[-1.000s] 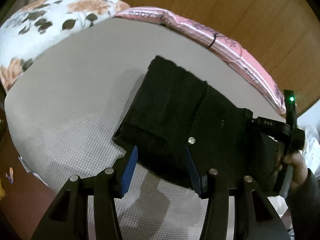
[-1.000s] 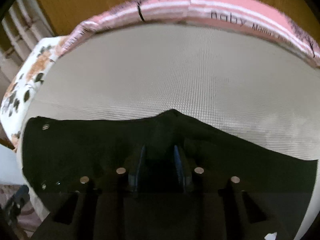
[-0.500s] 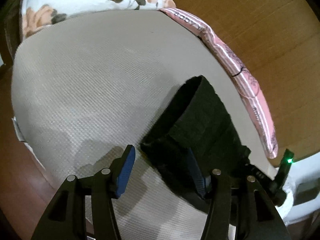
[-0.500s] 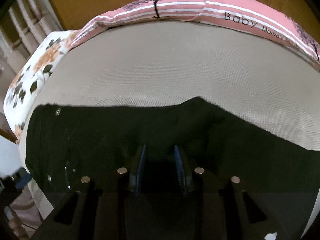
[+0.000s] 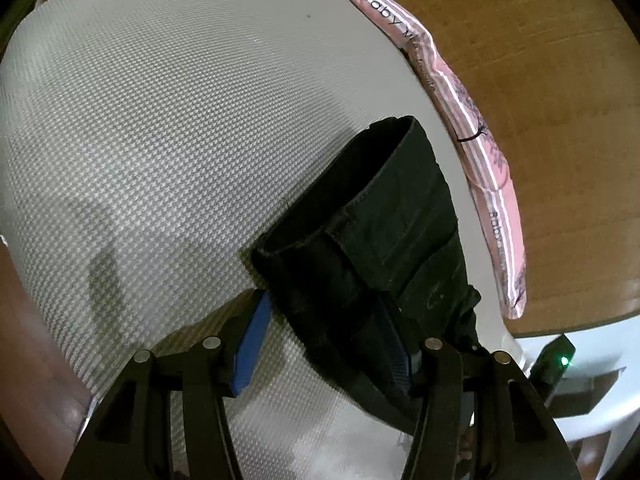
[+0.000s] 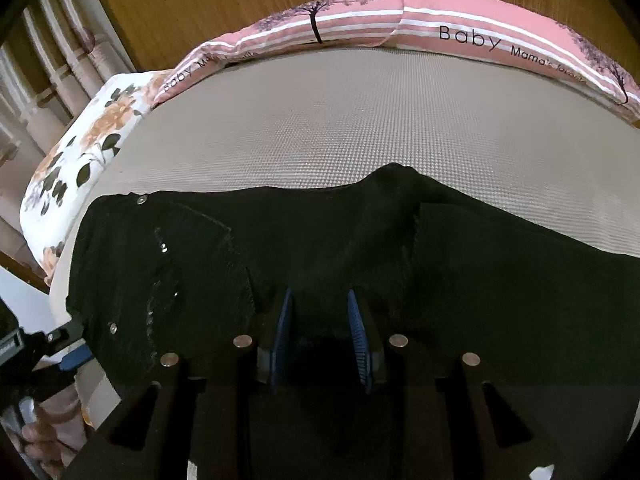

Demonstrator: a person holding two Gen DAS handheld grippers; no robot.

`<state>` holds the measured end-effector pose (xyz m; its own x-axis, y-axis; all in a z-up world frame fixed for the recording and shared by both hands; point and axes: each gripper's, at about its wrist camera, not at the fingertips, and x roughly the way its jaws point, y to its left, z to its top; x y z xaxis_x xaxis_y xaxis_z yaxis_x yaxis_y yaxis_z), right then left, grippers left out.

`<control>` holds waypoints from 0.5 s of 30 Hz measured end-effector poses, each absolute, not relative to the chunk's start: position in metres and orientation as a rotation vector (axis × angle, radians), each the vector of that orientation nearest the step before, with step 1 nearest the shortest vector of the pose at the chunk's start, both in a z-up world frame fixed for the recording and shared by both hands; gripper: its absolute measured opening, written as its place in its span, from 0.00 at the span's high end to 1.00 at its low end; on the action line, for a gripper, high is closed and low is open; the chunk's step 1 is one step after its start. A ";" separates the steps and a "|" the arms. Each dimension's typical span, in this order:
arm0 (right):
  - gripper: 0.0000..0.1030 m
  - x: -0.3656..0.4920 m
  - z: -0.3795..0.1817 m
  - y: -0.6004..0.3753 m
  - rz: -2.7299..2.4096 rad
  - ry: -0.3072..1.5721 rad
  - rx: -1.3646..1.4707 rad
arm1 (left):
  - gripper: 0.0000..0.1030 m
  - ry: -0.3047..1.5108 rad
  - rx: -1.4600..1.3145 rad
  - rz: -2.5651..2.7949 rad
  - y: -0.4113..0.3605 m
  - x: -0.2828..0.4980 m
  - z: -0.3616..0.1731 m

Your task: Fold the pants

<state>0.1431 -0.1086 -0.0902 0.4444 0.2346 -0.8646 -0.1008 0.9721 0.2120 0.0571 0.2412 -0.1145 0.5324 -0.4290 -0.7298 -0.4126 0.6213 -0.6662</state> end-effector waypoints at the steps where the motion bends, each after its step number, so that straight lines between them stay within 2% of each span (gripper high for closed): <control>1: 0.69 0.141 -0.089 -0.110 0.219 1.087 0.152 | 0.46 1.048 -0.952 -0.013 0.241 0.058 -0.115; 3: 0.63 0.138 -0.087 -0.112 0.240 1.089 0.184 | 0.45 1.036 -0.973 -0.014 0.243 0.056 -0.117; 10: 0.63 0.126 -0.082 -0.115 0.263 1.085 0.200 | 0.45 1.017 -1.126 -0.032 0.257 0.047 -0.126; 15: 0.61 0.119 -0.085 -0.126 0.264 1.091 0.265 | 0.45 1.004 -1.086 -0.036 0.253 0.055 -0.123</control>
